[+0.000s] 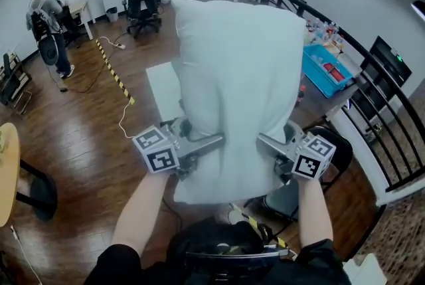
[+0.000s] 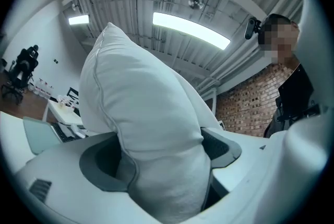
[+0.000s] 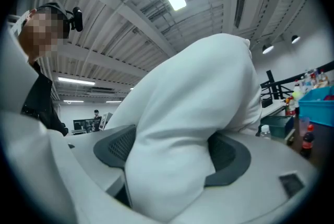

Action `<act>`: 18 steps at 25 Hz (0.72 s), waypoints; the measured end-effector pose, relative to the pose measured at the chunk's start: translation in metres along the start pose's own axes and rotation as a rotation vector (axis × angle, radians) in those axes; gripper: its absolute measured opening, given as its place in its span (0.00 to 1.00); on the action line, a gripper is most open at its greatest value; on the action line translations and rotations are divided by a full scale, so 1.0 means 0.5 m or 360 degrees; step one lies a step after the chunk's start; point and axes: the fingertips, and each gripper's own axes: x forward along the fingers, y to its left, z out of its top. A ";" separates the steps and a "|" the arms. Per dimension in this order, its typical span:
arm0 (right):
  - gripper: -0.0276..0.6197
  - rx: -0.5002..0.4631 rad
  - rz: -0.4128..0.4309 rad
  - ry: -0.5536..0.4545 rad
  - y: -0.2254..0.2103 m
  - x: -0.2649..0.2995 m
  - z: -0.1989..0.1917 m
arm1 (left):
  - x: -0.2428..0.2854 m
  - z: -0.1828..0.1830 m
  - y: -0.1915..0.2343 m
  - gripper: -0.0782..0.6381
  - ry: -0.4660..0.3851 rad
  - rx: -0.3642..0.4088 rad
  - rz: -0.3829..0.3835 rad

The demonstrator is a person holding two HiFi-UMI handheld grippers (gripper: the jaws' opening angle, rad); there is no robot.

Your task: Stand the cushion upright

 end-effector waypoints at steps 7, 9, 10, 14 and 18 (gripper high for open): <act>0.67 -0.0047 -0.0417 -0.0120 -0.052 -0.251 0.023 | 0.208 -0.082 -0.114 0.69 0.0092 -0.0067 -0.0425; 0.67 -0.0054 -0.0508 -0.0150 -0.064 -0.313 0.022 | 0.257 -0.106 -0.145 0.69 0.0121 -0.0074 -0.0517; 0.67 -0.0055 -0.0556 -0.0164 -0.070 -0.345 0.021 | 0.282 -0.119 -0.162 0.69 0.0138 -0.0079 -0.0565; 0.67 -0.0035 -0.0742 -0.0231 -0.106 -0.508 0.013 | 0.410 -0.190 -0.248 0.69 0.0217 -0.0113 -0.0738; 0.67 0.0028 -0.0864 -0.0250 -0.152 -0.678 -0.016 | 0.542 -0.284 -0.344 0.70 0.0300 -0.0145 -0.0869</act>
